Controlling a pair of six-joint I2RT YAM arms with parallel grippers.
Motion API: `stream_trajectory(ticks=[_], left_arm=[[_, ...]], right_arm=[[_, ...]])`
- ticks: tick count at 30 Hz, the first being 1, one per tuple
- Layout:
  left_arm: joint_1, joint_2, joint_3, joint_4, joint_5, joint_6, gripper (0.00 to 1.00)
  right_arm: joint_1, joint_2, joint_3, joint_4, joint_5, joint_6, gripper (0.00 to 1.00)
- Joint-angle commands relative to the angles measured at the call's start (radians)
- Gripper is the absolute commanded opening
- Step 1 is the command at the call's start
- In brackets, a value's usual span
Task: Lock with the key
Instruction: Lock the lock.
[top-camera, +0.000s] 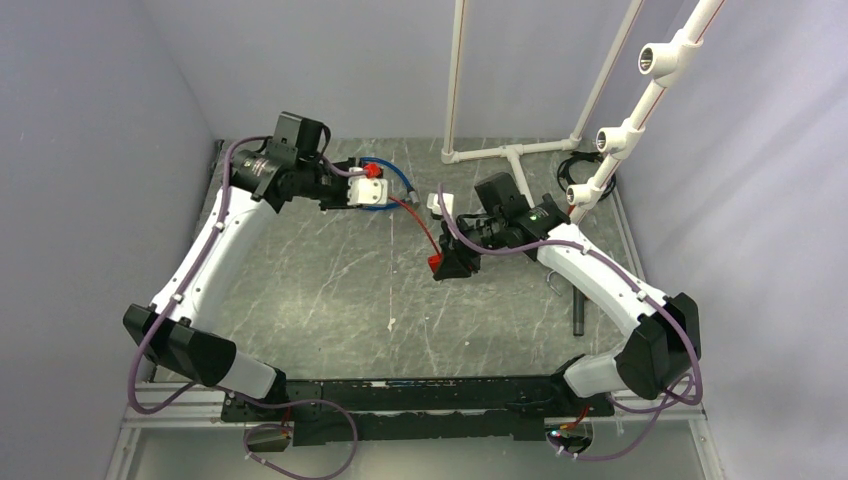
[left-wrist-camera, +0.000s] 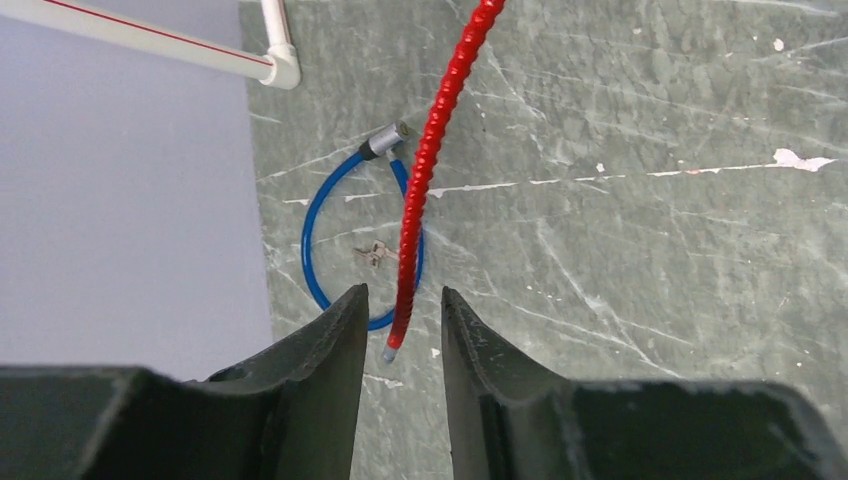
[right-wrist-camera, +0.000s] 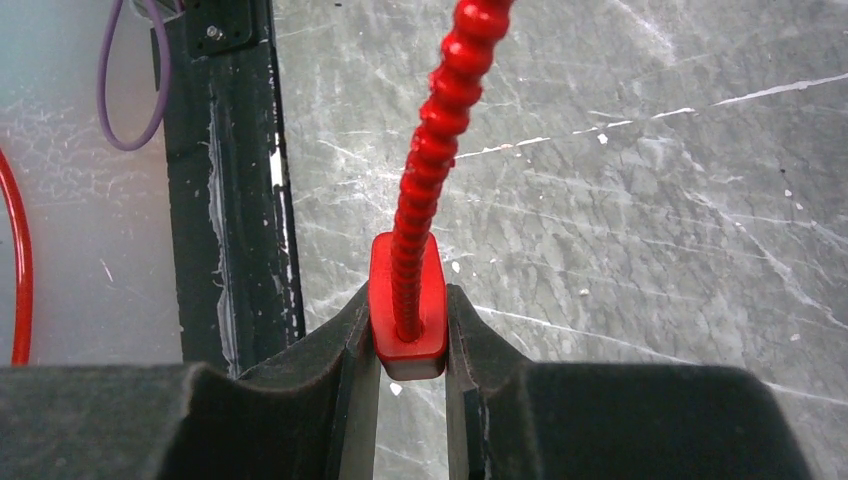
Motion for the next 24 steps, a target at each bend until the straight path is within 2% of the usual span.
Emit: stream_trajectory(ticks=[1,4,6,9,12,15,18,21,24], left_arm=[[-0.018,-0.009,-0.018,0.033,-0.013,0.036,0.34],[-0.027,-0.004,-0.017,0.03,-0.021,0.033,0.22],[-0.032,0.001,-0.015,0.027,-0.029,0.019,0.02],[-0.034,0.003,-0.019,0.066,-0.036,-0.082,0.0],[-0.027,0.015,0.009,0.113,0.015,-0.323,0.0],[-0.01,-0.002,-0.01,0.242,0.119,-0.656,0.0],[-0.01,-0.063,-0.139,0.52,0.202,-1.04,0.0],[-0.019,-0.122,-0.3,0.843,0.235,-1.395,0.0],[-0.032,-0.148,-0.4,1.089,0.22,-1.588,0.0]], right_arm=[[0.008,-0.005,0.05,0.049,-0.021,0.006,0.0],[0.009,-0.005,0.048,0.048,-0.022,0.006,0.0],[0.009,-0.006,0.047,0.053,-0.021,0.005,0.0],[0.006,-0.008,0.04,0.091,-0.011,0.04,0.0],[-0.005,-0.032,-0.001,0.216,0.019,0.124,0.0],[-0.007,-0.062,-0.057,0.401,0.065,0.229,0.0],[-0.011,-0.062,-0.09,0.577,0.106,0.353,0.0],[-0.011,-0.044,-0.098,0.674,0.123,0.446,0.0],[-0.011,-0.041,-0.109,0.754,0.118,0.52,0.0]])
